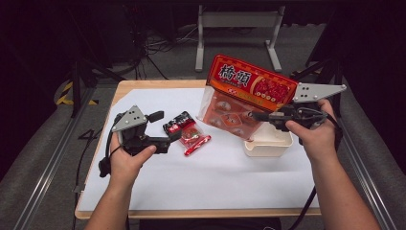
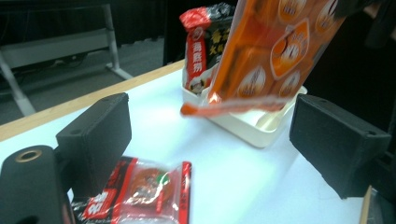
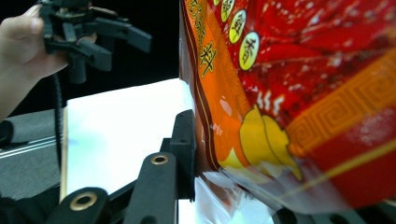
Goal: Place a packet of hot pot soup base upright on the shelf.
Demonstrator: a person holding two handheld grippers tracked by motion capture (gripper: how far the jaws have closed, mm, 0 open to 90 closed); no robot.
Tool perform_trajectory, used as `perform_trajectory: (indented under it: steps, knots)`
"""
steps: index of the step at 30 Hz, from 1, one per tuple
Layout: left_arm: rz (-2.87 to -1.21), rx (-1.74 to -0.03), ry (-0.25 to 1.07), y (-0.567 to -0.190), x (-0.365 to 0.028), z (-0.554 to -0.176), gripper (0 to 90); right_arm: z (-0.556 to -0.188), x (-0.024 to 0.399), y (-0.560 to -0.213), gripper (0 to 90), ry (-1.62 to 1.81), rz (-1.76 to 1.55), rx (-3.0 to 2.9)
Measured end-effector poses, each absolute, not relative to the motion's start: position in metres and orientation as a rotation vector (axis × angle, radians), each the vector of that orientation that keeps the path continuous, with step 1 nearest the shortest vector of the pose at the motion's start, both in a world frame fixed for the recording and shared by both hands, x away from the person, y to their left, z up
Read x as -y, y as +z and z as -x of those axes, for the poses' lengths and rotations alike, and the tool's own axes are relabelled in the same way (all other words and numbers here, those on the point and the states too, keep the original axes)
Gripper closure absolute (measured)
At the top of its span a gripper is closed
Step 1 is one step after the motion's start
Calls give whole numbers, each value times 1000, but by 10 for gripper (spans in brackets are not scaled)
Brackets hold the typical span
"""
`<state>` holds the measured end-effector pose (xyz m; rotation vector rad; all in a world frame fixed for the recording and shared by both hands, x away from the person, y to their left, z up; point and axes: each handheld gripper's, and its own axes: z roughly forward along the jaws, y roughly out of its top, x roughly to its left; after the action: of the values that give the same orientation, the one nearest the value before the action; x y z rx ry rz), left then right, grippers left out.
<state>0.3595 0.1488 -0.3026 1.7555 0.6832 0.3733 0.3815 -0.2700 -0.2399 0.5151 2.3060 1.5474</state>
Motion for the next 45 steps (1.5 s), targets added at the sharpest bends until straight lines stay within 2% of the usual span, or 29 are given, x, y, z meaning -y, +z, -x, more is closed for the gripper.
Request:
perform_trajectory:
  steps: [2,11,15,27,39,41,45]
  knots:
    - [-1767,-685,337,-308,-152,-361,113,-383,274,-239,708,1536,-538,-2289]
    - [-1784,-740,348,-322,-162,-369,86,-389,290,-237,708,1462,-608,-2257]
    - [-1756,-761,285,-330,-169,-375,50,-394,296,-237,708,1430,-632,-2255]
    - [-1823,-909,387,-347,-183,-384,65,-404,315,-232,708,1285,-784,-2222]
    - [-1820,-936,444,-354,-192,-386,66,-415,334,-234,707,1342,-829,-2220]
    - [-1799,-926,477,-356,-192,-385,90,-417,338,-236,708,1366,-840,-2223]
    - [-1802,-919,451,-360,-193,-387,88,-419,340,-238,708,1356,-842,-2227]
